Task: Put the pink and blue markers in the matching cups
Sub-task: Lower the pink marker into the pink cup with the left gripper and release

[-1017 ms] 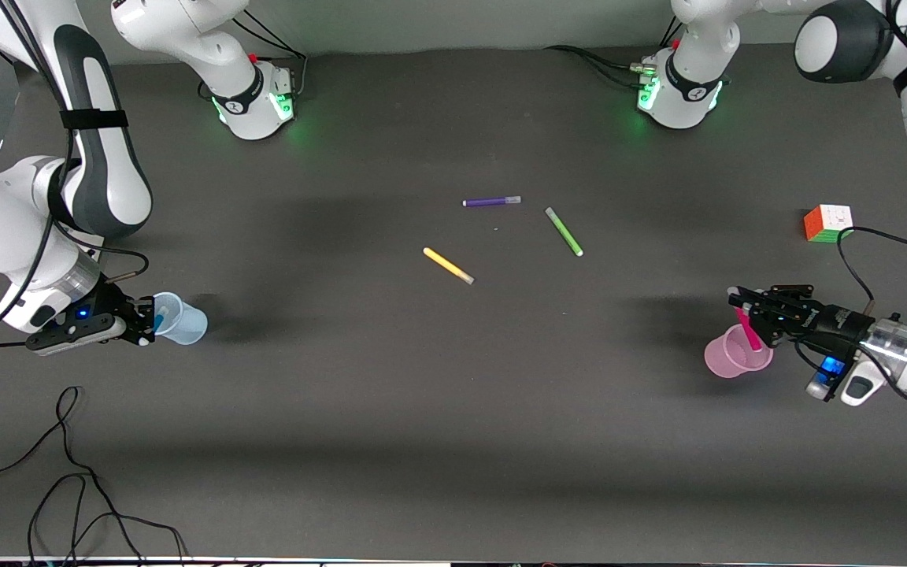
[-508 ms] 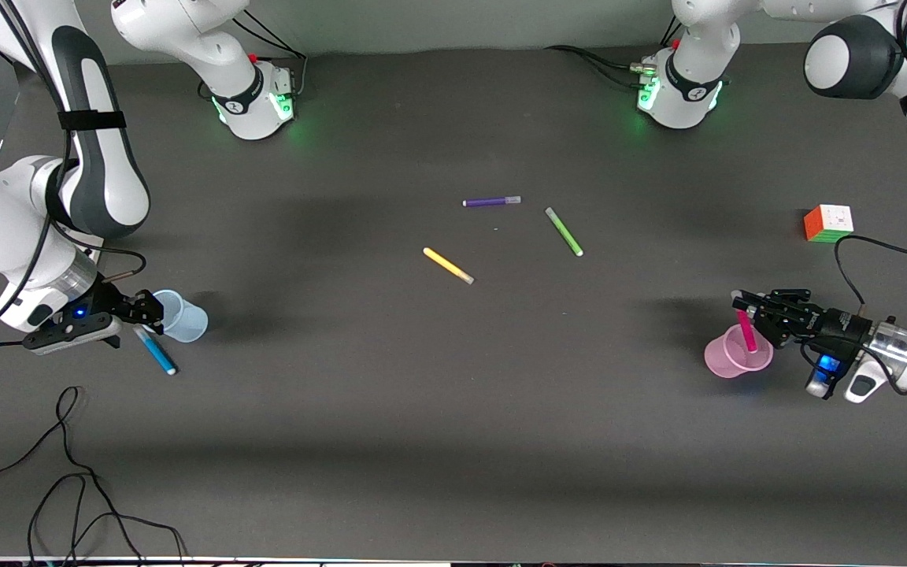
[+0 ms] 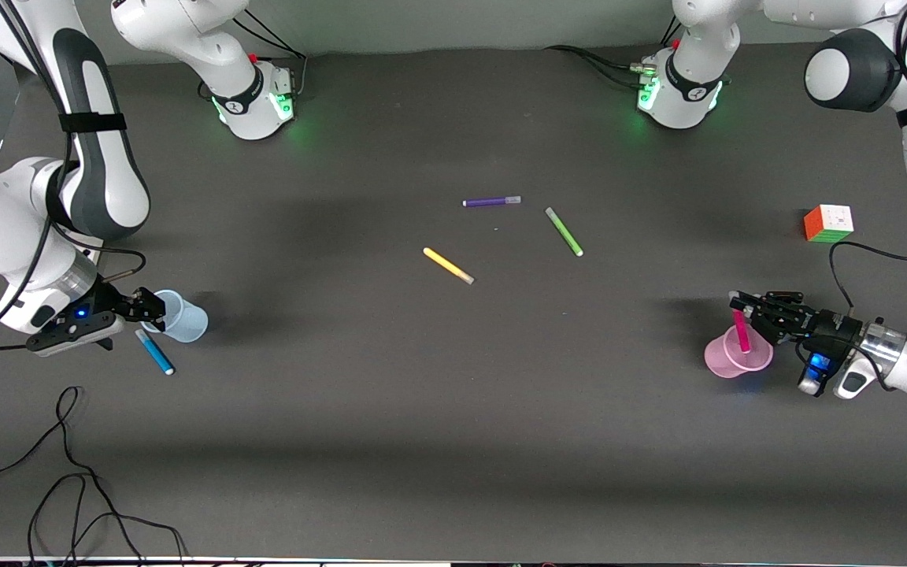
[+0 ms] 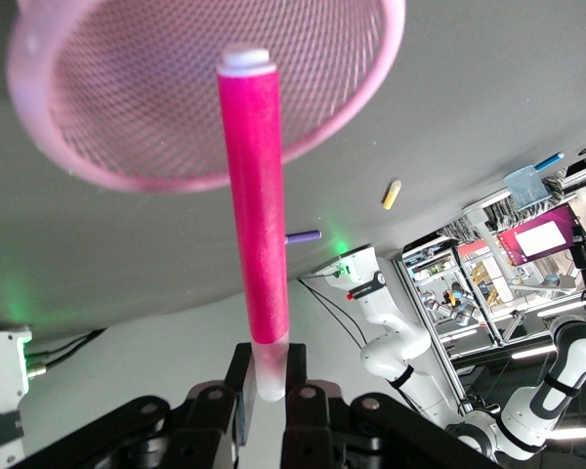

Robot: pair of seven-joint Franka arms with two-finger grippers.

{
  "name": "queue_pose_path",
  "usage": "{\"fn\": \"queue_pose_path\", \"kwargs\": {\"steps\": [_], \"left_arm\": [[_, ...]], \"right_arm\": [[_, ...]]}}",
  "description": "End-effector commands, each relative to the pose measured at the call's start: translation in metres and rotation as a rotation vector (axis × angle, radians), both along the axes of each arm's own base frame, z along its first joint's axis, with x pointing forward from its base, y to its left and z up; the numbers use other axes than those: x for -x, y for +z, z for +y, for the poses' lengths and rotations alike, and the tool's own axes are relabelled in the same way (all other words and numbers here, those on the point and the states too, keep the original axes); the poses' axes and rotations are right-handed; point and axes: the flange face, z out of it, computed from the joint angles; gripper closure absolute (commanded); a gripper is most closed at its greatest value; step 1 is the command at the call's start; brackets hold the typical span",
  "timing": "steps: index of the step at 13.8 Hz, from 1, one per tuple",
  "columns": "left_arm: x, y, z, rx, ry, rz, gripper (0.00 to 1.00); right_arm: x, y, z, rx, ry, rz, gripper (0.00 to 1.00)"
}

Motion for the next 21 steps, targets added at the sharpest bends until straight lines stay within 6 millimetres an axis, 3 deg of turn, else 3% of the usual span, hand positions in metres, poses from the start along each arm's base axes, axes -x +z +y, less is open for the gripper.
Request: {"fn": "queue_pose_path", "kwargs": {"steps": [1,2,3,6,7,10,11,13,14,16,19,20,21], "left_arm": [[-0.004,-0.006,0.004,0.002,0.025,-0.048,1.00],[-0.005,-0.007,0.005,-0.007,0.032,-0.056,1.00],[-0.006,-0.009,0.006,-0.010,0.036,-0.058,0.85],[-0.008,-0.010,0.005,-0.043,0.027,-0.068,0.22],[-0.007,-0.010,0.003,-0.051,0.013,-0.067,0.01],[-0.008,-0.001,0.004,-0.082,-0.014,-0.074,0.01],[-0.007,0.006,0.006,-0.111,-0.031,-0.079,0.01],[-0.010,0.030,-0.003,-0.203,-0.094,-0.100,0.01],[-0.012,0.052,-0.013,-0.252,-0.136,-0.128,0.01],[-0.011,0.085,-0.019,-0.309,-0.178,-0.155,0.01],[-0.003,0.119,-0.036,-0.389,-0.227,-0.184,0.01],[0.002,0.129,-0.046,-0.410,-0.246,-0.196,0.01],[0.008,0.138,-0.052,-0.436,-0.254,-0.212,0.01]], "right_arm": [[-0.042,-0.034,-0.011,0.143,0.164,0.041,0.00],[-0.052,-0.051,-0.008,0.176,0.194,0.064,0.00],[-0.056,-0.070,-0.007,0.197,0.202,0.093,0.00],[-0.071,-0.118,0.004,0.226,0.223,0.197,0.00],[-0.074,-0.127,-0.002,0.221,0.216,0.246,0.00],[-0.075,-0.136,-0.020,0.215,0.199,0.296,0.02],[-0.072,-0.149,-0.029,0.211,0.187,0.314,0.03],[-0.065,-0.173,-0.042,0.155,0.168,0.335,0.06],[-0.067,-0.176,-0.045,0.134,0.172,0.335,0.11],[-0.067,-0.182,-0.050,0.125,0.190,0.339,0.35],[-0.071,-0.177,-0.049,0.127,0.190,0.330,0.84],[-0.076,-0.173,-0.048,0.129,0.192,0.320,0.96],[-0.077,-0.172,-0.047,0.126,0.192,0.322,1.00]]}}
